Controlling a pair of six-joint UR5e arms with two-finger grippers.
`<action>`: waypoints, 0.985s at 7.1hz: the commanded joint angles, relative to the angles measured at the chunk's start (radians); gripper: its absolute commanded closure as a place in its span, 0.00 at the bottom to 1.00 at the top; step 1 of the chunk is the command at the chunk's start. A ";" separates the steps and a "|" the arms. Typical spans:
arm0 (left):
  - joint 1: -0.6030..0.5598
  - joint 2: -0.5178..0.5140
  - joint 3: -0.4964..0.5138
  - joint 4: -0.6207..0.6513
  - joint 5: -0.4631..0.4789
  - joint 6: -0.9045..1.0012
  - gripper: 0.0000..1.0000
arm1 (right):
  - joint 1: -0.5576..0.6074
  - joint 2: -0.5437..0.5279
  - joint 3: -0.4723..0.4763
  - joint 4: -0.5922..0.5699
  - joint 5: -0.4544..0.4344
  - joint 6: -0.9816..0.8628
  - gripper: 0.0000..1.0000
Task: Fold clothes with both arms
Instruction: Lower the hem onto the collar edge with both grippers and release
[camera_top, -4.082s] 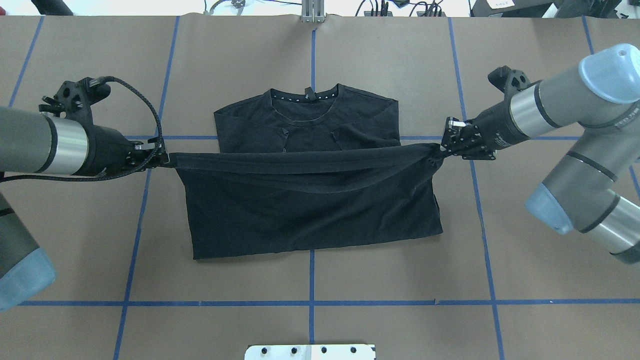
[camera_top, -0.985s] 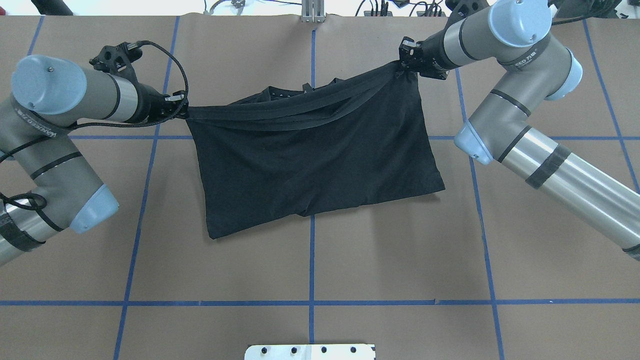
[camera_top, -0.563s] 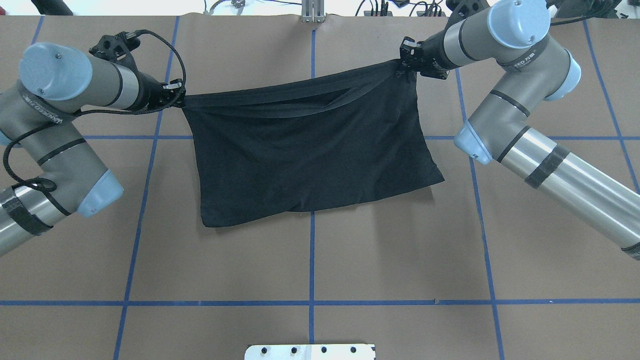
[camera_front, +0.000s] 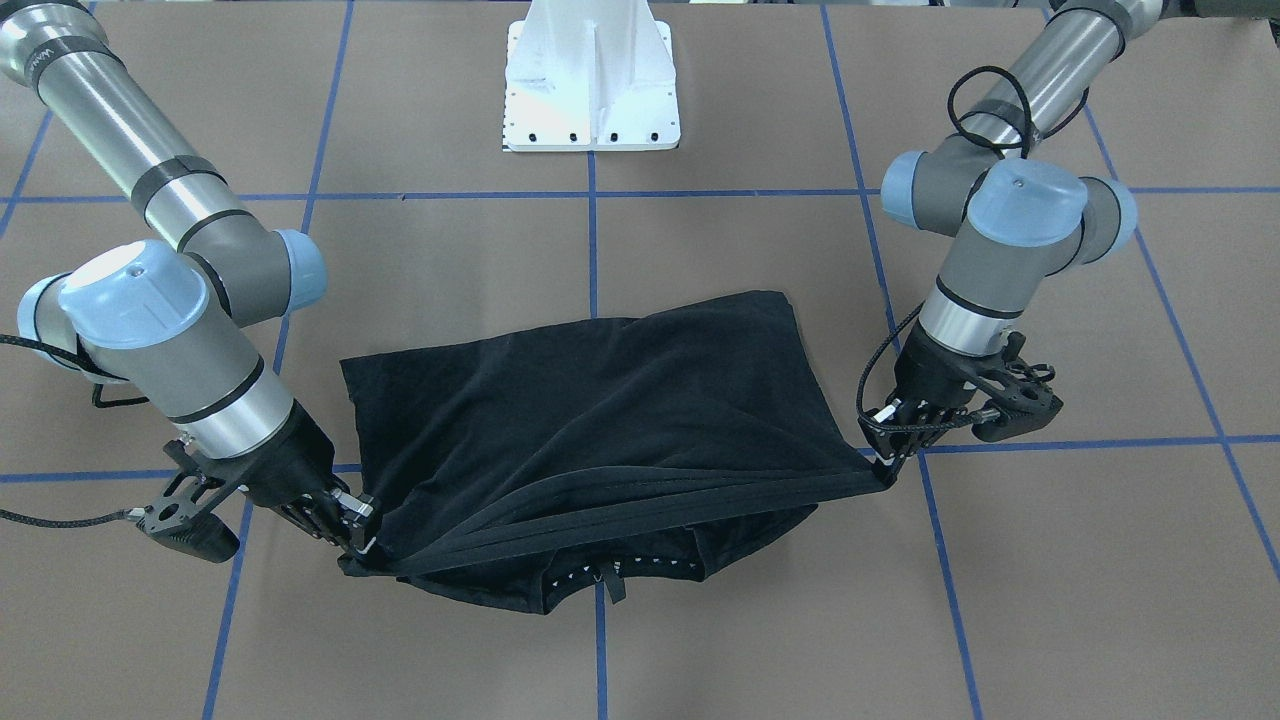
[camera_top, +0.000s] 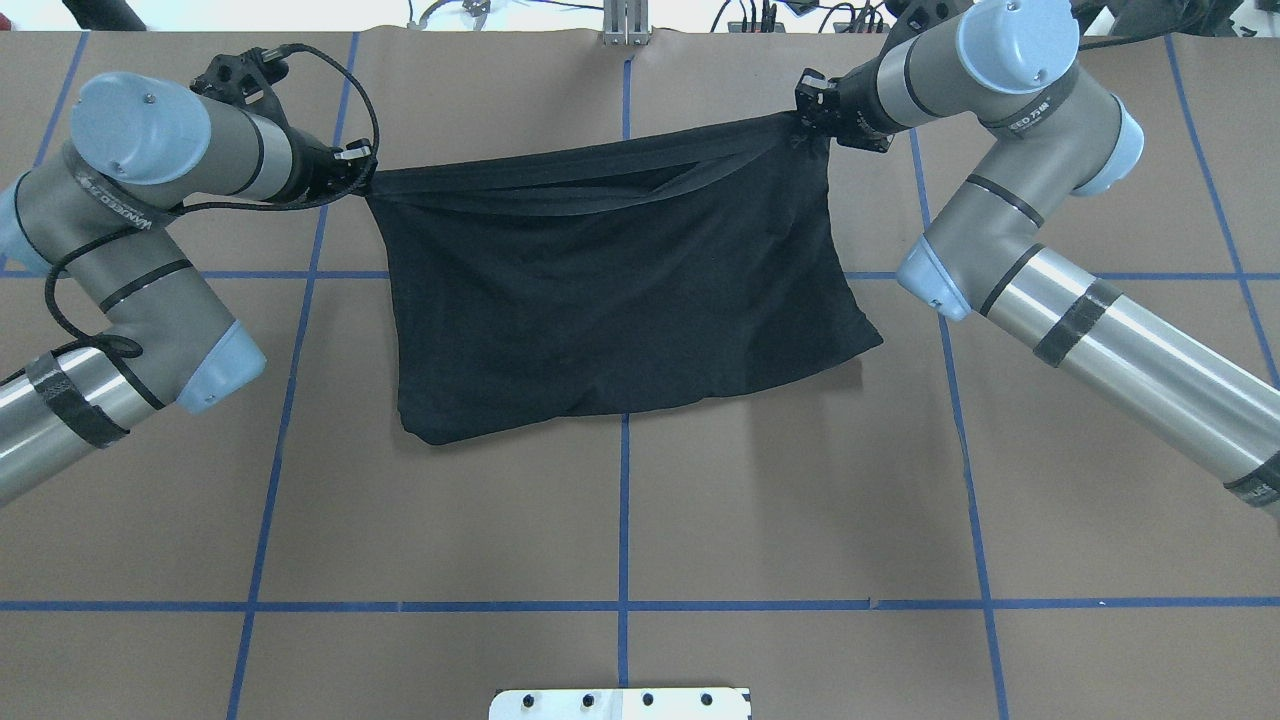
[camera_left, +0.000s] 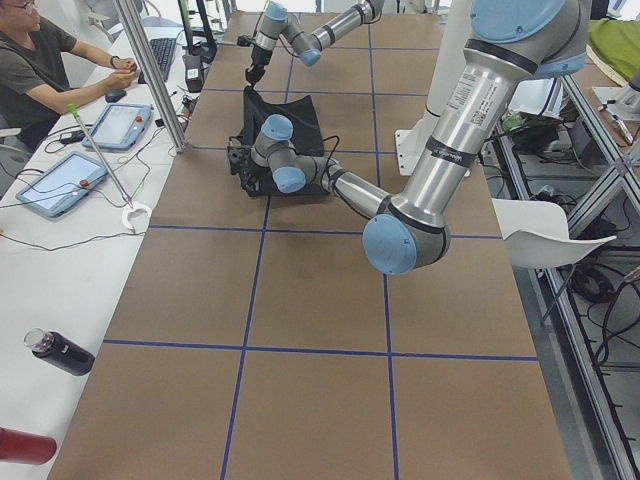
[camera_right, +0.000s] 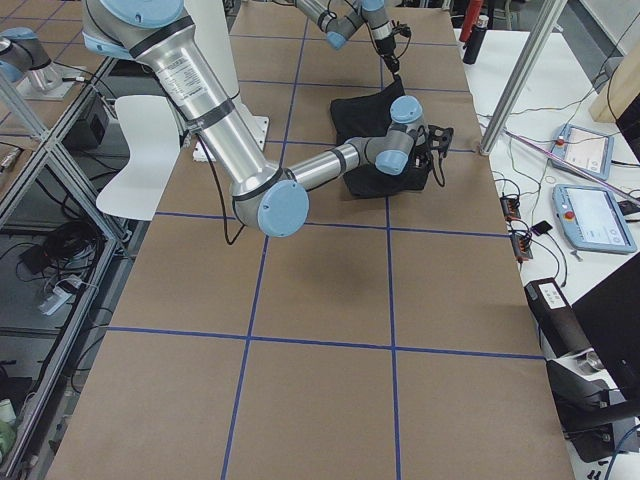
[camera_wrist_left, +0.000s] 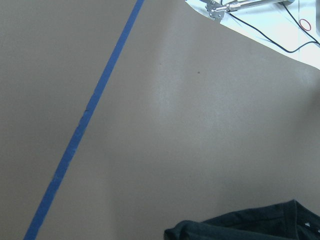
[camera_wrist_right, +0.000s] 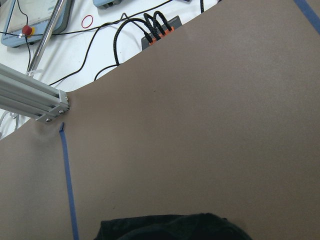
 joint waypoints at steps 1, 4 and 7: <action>-0.003 -0.006 0.011 -0.001 0.013 -0.002 1.00 | -0.001 0.003 -0.009 0.004 -0.002 0.003 1.00; -0.002 -0.038 0.008 -0.001 0.012 -0.044 1.00 | -0.001 0.016 0.003 0.004 0.007 0.006 1.00; 0.001 -0.043 0.004 0.000 0.010 -0.070 0.16 | -0.001 0.018 0.017 0.004 0.016 0.006 0.73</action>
